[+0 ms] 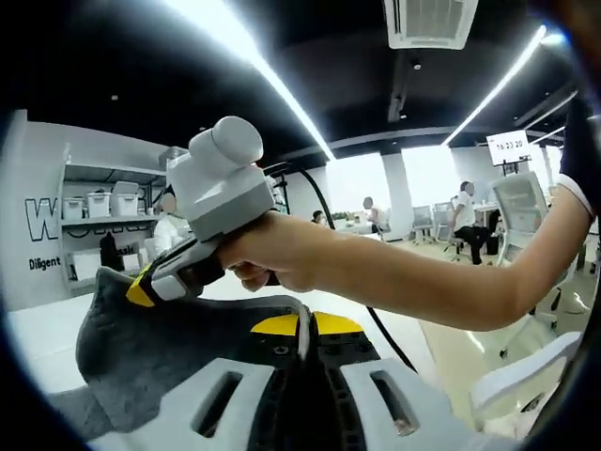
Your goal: Open the folded towel by lifting each exposed corner and separating the folded layers until the towel lies flat within the target outline without major curled edges
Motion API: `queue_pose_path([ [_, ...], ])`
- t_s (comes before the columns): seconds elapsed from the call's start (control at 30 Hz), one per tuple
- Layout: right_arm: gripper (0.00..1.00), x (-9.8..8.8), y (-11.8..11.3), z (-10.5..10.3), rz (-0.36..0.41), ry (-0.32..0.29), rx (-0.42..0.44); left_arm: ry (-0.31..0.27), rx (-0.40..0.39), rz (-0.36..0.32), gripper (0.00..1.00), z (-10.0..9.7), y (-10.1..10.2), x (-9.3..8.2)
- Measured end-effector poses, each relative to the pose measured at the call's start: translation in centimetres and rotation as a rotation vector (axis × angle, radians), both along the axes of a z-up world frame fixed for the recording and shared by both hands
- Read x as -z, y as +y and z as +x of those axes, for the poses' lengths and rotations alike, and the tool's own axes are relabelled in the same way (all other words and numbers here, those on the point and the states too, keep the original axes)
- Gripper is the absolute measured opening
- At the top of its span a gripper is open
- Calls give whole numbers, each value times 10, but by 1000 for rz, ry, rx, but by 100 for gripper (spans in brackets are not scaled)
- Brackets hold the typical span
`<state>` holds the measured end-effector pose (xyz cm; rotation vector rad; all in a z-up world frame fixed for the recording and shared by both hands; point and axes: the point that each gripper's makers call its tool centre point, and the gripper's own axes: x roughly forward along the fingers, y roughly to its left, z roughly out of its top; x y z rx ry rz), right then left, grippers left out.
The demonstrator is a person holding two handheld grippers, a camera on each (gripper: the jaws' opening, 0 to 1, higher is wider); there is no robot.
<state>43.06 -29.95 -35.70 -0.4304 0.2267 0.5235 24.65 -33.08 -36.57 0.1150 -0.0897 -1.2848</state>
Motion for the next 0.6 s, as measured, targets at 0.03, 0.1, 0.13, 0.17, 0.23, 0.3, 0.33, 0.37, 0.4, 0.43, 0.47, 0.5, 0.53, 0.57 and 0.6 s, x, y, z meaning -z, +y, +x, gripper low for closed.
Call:
queue_pose_path([
  [0.03,0,1,-3,0,-2,0,7,-4,4,5,2,-1,-3,0],
  [0.1,0,2,-12,0,-6,2,19,-11,6,8,2,-1,-8,1],
  [0.13,0,2,-15,-1,-8,2,24,-17,9,10,2,-1,-12,1],
  [0.17,0,3,-20,0,-14,1,31,-19,12,12,2,-1,-14,1],
  [0.23,0,4,-27,0,-19,4,42,-14,19,12,2,0,-19,2],
  [0.3,0,6,-32,1,-22,5,53,-13,25,11,2,0,-23,2],
  [0.33,0,6,-37,1,-21,4,66,-17,33,11,2,-1,-26,2],
  [0.37,0,7,-41,1,-15,8,78,-22,38,14,2,-2,-29,3],
  [0.4,0,7,-42,1,-14,8,80,-23,37,15,2,-2,-30,3],
  [0.43,0,7,-47,3,-9,9,90,-32,43,34,2,-4,-34,6],
  [0.47,0,7,-49,4,-7,9,94,-42,50,45,2,-5,-37,8],
  [0.5,0,7,-49,4,-7,9,93,-48,53,54,2,-6,-39,9],
  [0.53,0,8,-51,4,-8,12,95,-59,58,66,2,-6,-36,10],
  [0.57,0,10,-52,4,-13,14,95,-65,57,72,2,-6,-40,10],
  [0.6,0,12,-54,3,-22,17,95,-65,58,72,2,-7,-48,11],
])
